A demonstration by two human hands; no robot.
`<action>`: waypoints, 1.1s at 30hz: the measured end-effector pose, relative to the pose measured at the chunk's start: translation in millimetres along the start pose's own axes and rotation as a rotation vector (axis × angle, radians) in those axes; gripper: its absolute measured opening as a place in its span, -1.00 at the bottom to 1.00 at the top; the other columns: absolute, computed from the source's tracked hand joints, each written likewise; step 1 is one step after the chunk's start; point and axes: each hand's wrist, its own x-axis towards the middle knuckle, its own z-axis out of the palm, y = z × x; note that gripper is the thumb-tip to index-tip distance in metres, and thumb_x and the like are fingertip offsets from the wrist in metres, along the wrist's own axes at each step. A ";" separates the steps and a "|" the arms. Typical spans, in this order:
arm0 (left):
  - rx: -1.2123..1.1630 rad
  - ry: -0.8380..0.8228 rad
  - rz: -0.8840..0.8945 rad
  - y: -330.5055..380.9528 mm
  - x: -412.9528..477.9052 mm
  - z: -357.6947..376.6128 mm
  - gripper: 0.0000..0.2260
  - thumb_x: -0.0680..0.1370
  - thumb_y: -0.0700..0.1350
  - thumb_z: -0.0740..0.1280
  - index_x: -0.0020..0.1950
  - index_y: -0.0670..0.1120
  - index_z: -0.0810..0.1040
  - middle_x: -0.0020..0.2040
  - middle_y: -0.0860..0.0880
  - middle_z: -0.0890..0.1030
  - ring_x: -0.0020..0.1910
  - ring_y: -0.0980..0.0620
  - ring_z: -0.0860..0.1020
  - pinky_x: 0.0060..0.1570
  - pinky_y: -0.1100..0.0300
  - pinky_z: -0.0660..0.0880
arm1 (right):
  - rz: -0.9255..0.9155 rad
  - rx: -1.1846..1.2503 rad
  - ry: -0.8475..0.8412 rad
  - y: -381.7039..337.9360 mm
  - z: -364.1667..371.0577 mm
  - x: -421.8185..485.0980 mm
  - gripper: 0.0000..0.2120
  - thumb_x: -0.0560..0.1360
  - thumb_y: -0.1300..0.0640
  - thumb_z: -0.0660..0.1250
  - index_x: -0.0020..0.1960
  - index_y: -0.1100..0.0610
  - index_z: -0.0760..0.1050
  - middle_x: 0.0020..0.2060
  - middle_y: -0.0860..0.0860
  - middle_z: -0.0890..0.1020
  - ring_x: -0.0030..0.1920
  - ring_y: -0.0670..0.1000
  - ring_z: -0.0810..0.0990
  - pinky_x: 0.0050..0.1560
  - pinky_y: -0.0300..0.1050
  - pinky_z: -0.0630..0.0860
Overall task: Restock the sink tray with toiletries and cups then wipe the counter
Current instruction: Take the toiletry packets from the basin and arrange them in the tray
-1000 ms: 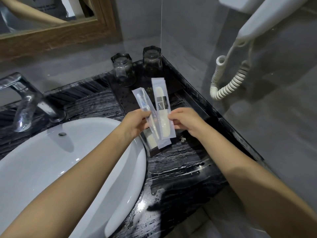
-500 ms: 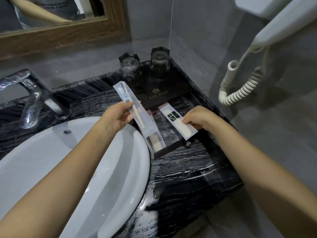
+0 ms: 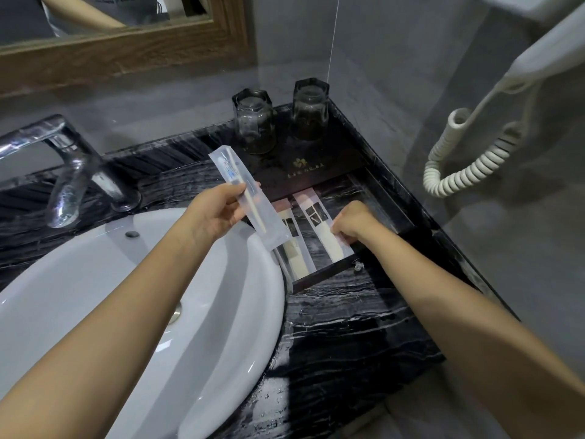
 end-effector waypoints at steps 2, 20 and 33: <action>-0.002 0.004 -0.002 -0.3 0.9 0.4 -0.77 0.51 -0.30 0.29 0.16 -0.24 0.48 -0.27 -0.09 0.71 -0.26 0.04 0.69 -0.43 0.26 0.57 | -0.005 -0.037 0.016 2.4 -0.4 1.1 -0.80 0.39 0.40 0.34 0.00 0.39 0.60 -0.07 0.27 0.68 -0.07 0.20 0.68 0.01 0.14 0.63; 0.075 -0.020 -0.012 -10.2 0.7 14.2 -0.92 0.51 -0.27 0.30 -0.03 -0.16 0.55 -0.34 -0.06 0.70 -0.32 0.06 0.68 -0.45 0.27 0.56 | -0.069 -0.223 0.035 7.1 -10.7 -6.1 -0.90 0.40 0.32 0.35 -0.08 0.27 0.55 -0.04 0.17 0.65 -0.09 0.15 0.65 -0.04 -0.02 0.61; 0.155 -0.232 0.053 -27.5 -18.9 71.9 -0.85 0.52 -0.28 0.28 -0.22 -0.13 0.56 -0.46 0.04 0.64 -0.41 0.13 0.63 -0.31 0.26 0.61 | -0.366 0.327 -0.083 -16.2 -21.5 -59.2 -0.67 0.46 0.11 0.39 -0.10 0.42 0.53 -0.26 0.12 0.51 -0.23 0.01 0.46 -0.23 -0.21 0.40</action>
